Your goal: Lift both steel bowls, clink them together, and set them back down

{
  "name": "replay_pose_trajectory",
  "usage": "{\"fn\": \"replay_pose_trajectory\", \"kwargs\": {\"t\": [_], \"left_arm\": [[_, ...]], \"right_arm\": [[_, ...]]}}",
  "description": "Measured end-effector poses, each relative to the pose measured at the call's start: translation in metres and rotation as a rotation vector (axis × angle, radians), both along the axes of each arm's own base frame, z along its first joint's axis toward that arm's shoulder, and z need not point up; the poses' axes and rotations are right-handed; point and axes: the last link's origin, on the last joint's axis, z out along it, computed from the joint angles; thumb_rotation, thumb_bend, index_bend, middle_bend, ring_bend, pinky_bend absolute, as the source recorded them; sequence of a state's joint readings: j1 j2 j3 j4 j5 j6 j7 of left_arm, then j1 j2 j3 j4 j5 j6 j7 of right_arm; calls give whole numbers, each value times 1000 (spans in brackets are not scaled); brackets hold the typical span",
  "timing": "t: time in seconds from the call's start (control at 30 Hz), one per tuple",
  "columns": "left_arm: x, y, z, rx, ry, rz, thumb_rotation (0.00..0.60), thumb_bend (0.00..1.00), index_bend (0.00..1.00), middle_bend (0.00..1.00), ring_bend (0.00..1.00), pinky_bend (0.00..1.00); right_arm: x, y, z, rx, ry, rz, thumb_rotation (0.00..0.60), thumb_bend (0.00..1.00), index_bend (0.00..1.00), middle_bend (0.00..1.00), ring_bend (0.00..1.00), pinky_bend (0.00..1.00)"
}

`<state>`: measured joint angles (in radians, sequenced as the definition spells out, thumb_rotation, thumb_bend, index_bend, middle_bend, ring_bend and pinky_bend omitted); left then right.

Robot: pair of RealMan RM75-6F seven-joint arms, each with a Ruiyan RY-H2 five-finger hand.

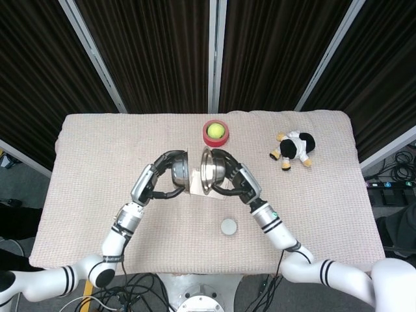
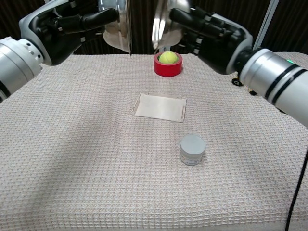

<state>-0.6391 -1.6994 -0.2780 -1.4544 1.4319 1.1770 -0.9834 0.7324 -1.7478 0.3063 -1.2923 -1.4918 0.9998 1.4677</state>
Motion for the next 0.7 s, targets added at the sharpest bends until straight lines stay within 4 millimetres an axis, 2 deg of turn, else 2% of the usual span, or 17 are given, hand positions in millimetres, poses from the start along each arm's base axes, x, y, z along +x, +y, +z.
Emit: {"fn": "replay_pose_trajectory", "kwargs": {"t": [0.23,0.33,0.57,0.7], "left_arm": [[13,2,-6,4,27,-29,600,276,414,385,362,531],[8,4,-1,34,35,-16,600,277,414,385,362,531],[-13,6,16,74,30,33,600,276,414,386,362,532],[-8,4,12,53,28,15,600,276,414,386,362,531]], "right_arm": [[37,-3,-23,57,-1,74,600,193,442,338,267,398],[34,-4,-18,35,-11,61,600,193,442,338,267,398],[6,-9,3,-22,-34,-13,600,197,442,338,267,398],[14,-10,-2,1,-29,0,600,199,442,338,267,398]]}}
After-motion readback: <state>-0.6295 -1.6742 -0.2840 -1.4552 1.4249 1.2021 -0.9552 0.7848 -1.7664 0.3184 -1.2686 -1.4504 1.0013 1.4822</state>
